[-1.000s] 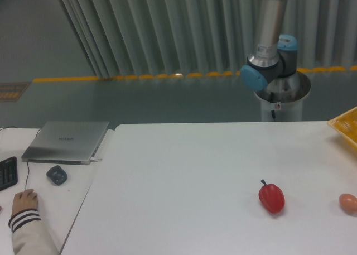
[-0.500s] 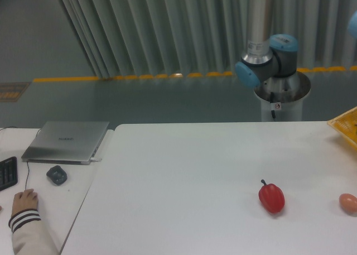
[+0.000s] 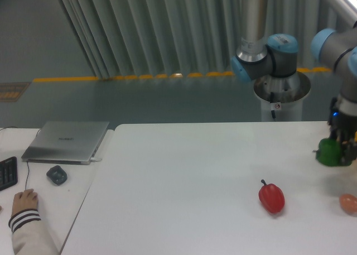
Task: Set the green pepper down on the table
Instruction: 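Carry the green bell pepper in the gripper out of the yellow basket, then lower the green pepper onto the table beside the red pepper and open the gripper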
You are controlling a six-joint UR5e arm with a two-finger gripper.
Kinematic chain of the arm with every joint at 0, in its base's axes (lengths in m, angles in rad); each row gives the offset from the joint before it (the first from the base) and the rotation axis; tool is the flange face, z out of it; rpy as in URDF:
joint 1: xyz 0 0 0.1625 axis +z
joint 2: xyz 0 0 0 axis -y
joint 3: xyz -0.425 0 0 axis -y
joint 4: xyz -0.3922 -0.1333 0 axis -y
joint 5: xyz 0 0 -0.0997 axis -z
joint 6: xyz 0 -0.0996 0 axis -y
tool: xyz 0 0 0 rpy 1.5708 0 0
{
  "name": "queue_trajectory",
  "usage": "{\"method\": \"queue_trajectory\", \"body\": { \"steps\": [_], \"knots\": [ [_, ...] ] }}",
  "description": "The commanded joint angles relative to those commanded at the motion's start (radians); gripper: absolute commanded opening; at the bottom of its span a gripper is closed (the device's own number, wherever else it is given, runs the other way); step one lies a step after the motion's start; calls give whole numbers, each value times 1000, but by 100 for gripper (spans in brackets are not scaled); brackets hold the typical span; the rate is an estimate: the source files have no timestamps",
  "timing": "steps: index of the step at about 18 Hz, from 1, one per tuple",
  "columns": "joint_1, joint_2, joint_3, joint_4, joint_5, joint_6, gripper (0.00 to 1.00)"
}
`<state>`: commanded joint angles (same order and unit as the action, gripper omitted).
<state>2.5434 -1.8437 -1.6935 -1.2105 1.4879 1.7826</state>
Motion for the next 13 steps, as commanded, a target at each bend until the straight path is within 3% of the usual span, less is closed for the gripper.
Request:
{"method": "queue_trajectory", "body": {
  "steps": [2,6,7,10,13],
  "knots": [
    [-14,-19,0,32,0,-23,40],
    [-20,-23,2,37,0,-37,49],
    [-20,-23,2,36,0,-37,56],
    [-22,-22,2,36,0,-51,92],
    [-28,-14,8,36,2,-84,100]
  ]
}}
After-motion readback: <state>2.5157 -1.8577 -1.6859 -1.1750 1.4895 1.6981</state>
